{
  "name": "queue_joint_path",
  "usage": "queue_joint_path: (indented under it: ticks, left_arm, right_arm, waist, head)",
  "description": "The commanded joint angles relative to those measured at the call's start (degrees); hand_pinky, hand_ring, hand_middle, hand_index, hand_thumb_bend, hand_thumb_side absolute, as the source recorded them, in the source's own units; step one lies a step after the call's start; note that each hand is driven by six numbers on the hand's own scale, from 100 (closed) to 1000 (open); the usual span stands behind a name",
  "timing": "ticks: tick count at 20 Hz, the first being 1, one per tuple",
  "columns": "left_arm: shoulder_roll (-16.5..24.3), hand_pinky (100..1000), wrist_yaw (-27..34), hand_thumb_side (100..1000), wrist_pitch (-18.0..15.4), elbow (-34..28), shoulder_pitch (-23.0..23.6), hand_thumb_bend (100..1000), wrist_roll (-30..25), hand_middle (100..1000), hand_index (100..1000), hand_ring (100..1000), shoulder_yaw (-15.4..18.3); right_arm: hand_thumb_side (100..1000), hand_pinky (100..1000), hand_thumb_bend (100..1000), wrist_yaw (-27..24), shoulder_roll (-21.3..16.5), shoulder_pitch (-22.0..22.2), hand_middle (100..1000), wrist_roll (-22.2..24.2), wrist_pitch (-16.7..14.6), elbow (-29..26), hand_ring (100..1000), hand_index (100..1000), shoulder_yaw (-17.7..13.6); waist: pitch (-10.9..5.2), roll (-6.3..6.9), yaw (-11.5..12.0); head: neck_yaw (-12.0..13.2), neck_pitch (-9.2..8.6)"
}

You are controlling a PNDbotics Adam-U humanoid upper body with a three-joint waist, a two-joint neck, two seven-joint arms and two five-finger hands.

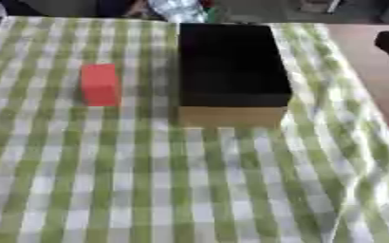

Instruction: Pick up objects on the table and place them in the box.

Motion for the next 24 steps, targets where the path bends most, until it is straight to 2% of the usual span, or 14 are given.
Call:
queue_joint_path:
  ticks: [1, 7, 10, 13, 20, 24]
  left_arm:
    - [3.60, 771, -0.73, 807, -0.56, -0.89, -0.59, 228, 0.35, 644, 812, 651, 0.38]
    - [12.23, 752, -2.94, 791, -0.37, -0.89, -1.45, 219, 2.41, 651, 820, 655, 0.70]
    - [17.07, 749, -3.50, 792, 1.37, -0.89, -1.53, 211, 3.28, 653, 822, 655, 0.89]
    - [21.33, 746, -3.31, 794, 3.53, -0.89, -1.56, 201, 3.53, 655, 824, 658, 1.07]
    - [29.33, 746, -1.49, 788, 9.25, 0.31, -3.28, 188, 0.00, 674, 834, 673, 0.50]
    - [33.50, 747, -1.57, 780, 9.75, 4.66, -6.07, 191, -3.58, 713, 860, 706, -0.35]
  right_arm:
    - [856, 817, 100, 0.44, -1.26, -0.46, 613, 0.16, -0.35, -0.98, 736, 812, -0.25]
    - [858, 817, 100, 1.25, -1.73, -0.72, 613, -0.21, -1.44, -0.98, 736, 813, -0.45]
    - [858, 817, 100, 1.75, -1.80, -0.86, 613, -0.44, -1.92, -0.98, 736, 813, -0.52]
    - [858, 816, 100, 2.17, -1.85, -0.86, 613, -0.74, -2.32, -0.98, 736, 813, -0.62]
    - [856, 815, 100, 2.33, -2.29, -0.92, 614, -1.10, -2.89, -0.98, 736, 812, -0.68]
    - [855, 814, 100, 2.14, -2.60, -0.88, 615, -1.03, -3.07, -0.98, 736, 812, -0.63]
  waist:
    - [-1.01, 0.92, -0.14]
    - [0.48, 1.24, -0.74]
    - [1.16, 1.32, -1.05]
    - [1.51, 1.34, -1.30]
    - [1.44, 1.31, -1.58]
    - [1.21, 1.35, -1.75]
  head:
    - [0.14, 0.04]
    - [0.90, -1.15]
    - [1.05, -1.80]
    - [0.95, -1.58]
    - [1.28, -0.83]
    - [1.50, -0.43]
